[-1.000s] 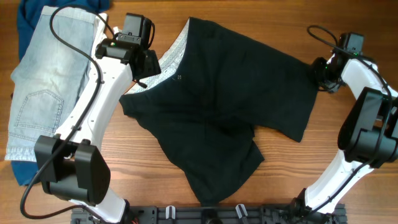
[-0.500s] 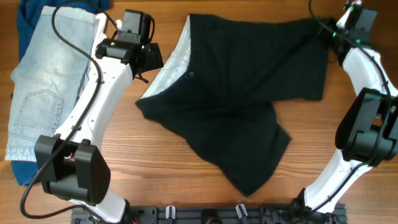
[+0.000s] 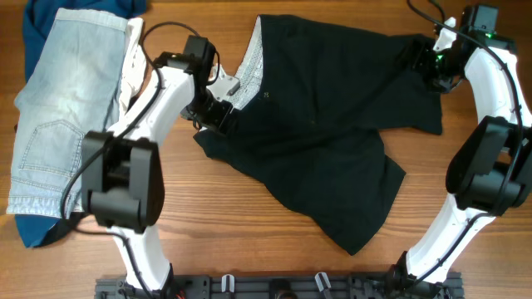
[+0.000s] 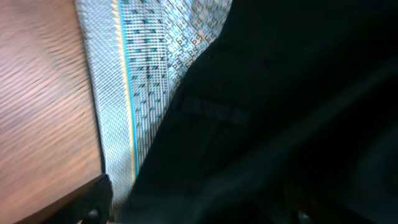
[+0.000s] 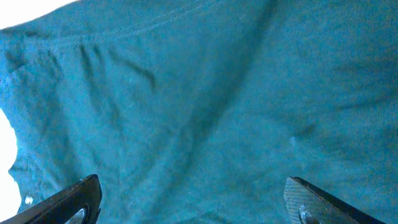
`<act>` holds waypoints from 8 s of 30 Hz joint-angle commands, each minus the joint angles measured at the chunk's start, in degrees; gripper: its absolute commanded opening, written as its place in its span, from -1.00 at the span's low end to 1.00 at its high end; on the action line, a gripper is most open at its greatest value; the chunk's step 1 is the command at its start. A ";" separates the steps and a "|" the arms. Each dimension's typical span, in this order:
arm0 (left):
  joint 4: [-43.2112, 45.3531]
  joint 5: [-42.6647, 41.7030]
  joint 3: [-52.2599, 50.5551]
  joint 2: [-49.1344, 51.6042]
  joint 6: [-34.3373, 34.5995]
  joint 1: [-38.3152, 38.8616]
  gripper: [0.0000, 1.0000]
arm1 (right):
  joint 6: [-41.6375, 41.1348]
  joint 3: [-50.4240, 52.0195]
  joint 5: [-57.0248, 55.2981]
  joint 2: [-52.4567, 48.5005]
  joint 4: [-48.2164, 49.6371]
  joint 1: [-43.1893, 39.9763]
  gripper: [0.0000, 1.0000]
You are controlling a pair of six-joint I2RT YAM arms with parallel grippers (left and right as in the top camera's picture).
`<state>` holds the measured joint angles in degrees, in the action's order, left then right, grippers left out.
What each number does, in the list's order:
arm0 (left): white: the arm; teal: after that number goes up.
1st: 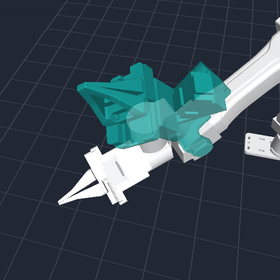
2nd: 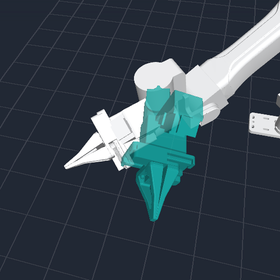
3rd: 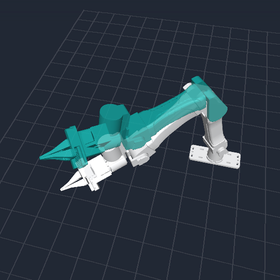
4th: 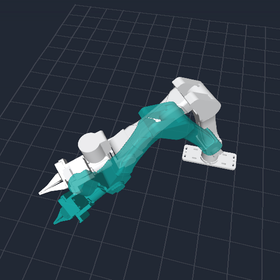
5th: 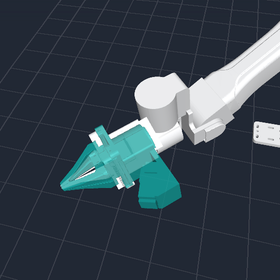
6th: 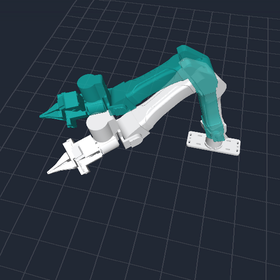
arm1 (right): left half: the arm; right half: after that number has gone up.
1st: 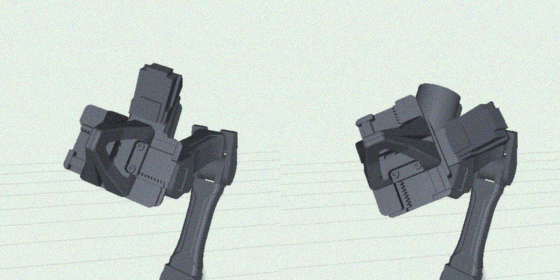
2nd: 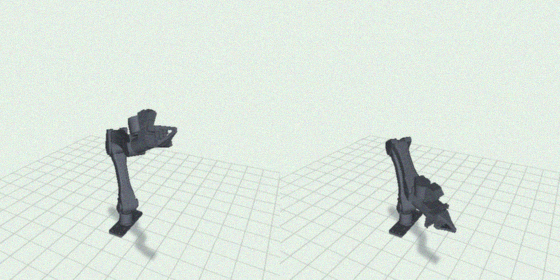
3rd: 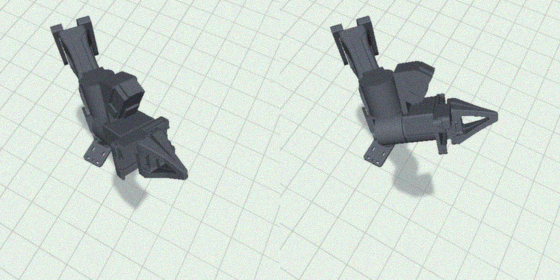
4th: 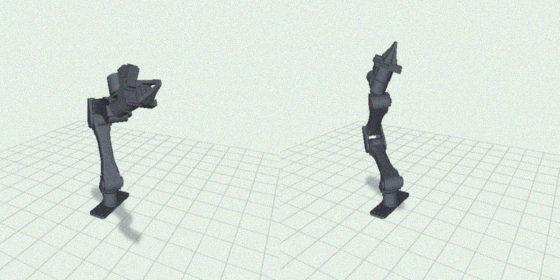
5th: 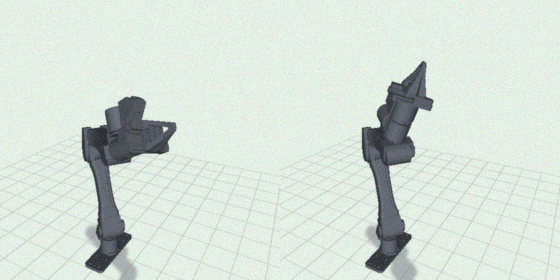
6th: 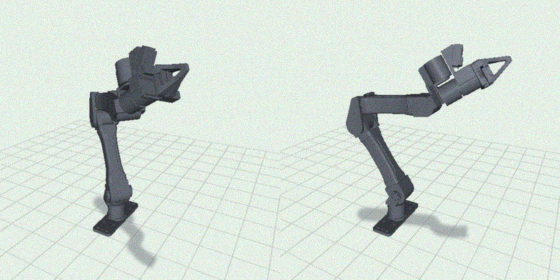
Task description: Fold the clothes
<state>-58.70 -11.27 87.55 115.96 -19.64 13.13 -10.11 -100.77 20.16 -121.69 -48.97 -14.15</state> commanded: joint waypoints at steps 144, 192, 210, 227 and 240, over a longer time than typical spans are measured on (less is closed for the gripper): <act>15.91 16.44 -57.99 -40.83 100.89 -6.54 -0.92 | -54.58 70.05 -3.30 33.92 -1.46 55.60 0.55; 4.57 7.23 -42.16 -27.87 67.87 28.17 0.20 | -12.37 35.76 -10.49 49.13 -21.07 9.60 -0.86; -1.01 9.94 -39.36 -36.44 75.38 22.10 -0.92 | -12.39 35.74 -10.03 50.49 -21.86 9.57 -0.91; -3.93 26.18 -30.12 -54.14 72.06 1.42 -0.92 | -7.78 35.74 -4.63 43.30 8.39 11.04 -0.91; 25.22 31.21 -30.12 -28.50 69.29 -2.16 -0.92 | -6.58 35.74 -16.59 15.37 49.59 22.05 -0.91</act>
<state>-36.80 15.09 57.17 84.07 50.15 11.66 -17.45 -64.31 8.49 -102.98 -1.43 8.16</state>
